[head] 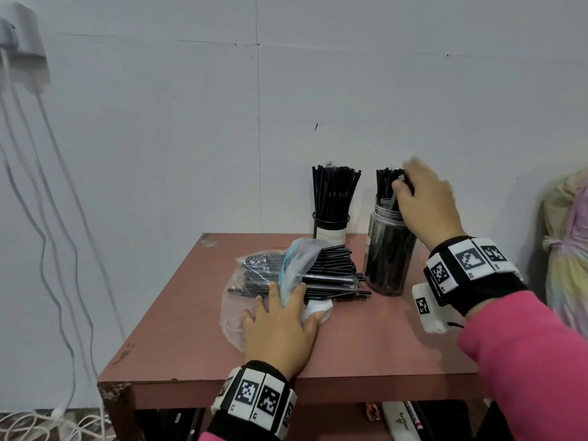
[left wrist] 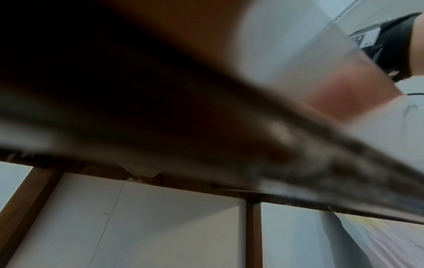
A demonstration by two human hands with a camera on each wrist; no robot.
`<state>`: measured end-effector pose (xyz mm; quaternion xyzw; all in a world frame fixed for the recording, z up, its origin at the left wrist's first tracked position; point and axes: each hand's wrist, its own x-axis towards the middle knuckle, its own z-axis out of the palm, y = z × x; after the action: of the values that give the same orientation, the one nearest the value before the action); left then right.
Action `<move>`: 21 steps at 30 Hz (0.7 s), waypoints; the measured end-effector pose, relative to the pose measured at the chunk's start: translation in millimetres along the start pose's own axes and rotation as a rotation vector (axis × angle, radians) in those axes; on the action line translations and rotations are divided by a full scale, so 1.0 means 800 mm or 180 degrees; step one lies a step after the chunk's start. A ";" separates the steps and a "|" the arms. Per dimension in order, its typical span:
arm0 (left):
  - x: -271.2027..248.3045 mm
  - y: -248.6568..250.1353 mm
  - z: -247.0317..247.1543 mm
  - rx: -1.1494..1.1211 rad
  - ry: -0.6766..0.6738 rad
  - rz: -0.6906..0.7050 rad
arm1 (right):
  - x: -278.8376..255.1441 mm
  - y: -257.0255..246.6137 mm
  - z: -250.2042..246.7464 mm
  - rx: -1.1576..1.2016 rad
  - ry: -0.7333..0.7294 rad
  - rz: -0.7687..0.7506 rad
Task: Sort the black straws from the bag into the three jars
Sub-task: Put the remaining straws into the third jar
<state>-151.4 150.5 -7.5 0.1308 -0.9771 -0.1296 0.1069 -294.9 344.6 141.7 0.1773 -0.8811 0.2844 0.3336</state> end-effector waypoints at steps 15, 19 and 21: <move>0.001 0.001 0.000 -0.0002 -0.0017 -0.0024 | -0.045 -0.017 0.009 -0.0904 -0.0134 -0.0551; 0.001 0.001 0.000 0.0030 0.0007 -0.0024 | -0.042 -0.011 -0.003 -0.0618 -0.0145 -0.0358; 0.001 0.001 0.001 0.0050 0.0024 -0.0018 | -0.043 -0.008 -0.007 -0.0508 -0.0173 -0.0323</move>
<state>-152.8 151.1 -7.4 0.1349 -0.9773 -0.1217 0.1092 -264.5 346.9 124.2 0.2022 -0.8996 0.1910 0.3366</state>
